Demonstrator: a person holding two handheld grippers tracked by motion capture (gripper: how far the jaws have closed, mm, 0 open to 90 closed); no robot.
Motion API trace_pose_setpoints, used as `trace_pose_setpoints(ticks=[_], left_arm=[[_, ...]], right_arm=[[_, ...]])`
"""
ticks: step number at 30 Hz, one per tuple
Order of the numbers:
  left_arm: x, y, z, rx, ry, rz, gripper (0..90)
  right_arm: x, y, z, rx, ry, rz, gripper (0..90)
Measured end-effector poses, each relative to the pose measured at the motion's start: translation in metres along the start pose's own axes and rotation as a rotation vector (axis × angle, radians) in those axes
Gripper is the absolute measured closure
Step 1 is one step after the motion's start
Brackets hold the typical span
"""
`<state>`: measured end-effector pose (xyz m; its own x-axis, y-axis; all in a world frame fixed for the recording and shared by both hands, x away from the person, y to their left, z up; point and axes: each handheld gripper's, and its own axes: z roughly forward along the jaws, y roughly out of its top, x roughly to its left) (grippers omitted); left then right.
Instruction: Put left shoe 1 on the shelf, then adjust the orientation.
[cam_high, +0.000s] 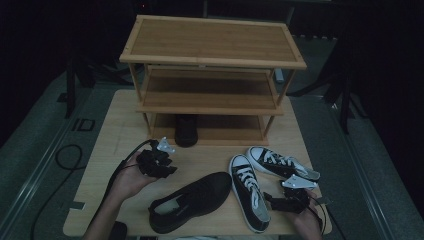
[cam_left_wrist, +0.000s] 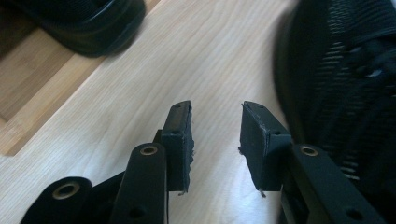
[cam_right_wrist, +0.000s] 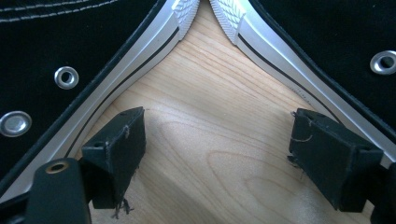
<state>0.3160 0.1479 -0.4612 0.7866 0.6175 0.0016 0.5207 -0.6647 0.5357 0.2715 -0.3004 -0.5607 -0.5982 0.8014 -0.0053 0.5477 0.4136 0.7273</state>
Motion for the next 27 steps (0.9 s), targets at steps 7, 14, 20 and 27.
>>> trace_pose_setpoints(ticks=[7, 14, 20, 27], left_arm=[[-0.004, 0.005, -0.005, -0.002, -0.014, 0.003, 64.8], [-0.015, 0.012, -0.012, -0.014, -0.054, 0.035, 64.6], [-0.024, 0.016, -0.019, 0.005, -0.084, 0.062, 64.5], [-0.031, 0.016, -0.026, 0.035, -0.12, 0.074, 64.5]], right_arm=[[0.0, 0.0, 0.0, 0.001, 0.0, 0.001, 18.5], [0.0, 0.0, 0.0, -0.001, 0.0, -0.001, 18.5], [0.0, 0.0, 0.0, 0.001, 0.002, -0.001, 18.2], [0.0, 0.0, 0.0, -0.001, 0.002, -0.003, 18.1]])
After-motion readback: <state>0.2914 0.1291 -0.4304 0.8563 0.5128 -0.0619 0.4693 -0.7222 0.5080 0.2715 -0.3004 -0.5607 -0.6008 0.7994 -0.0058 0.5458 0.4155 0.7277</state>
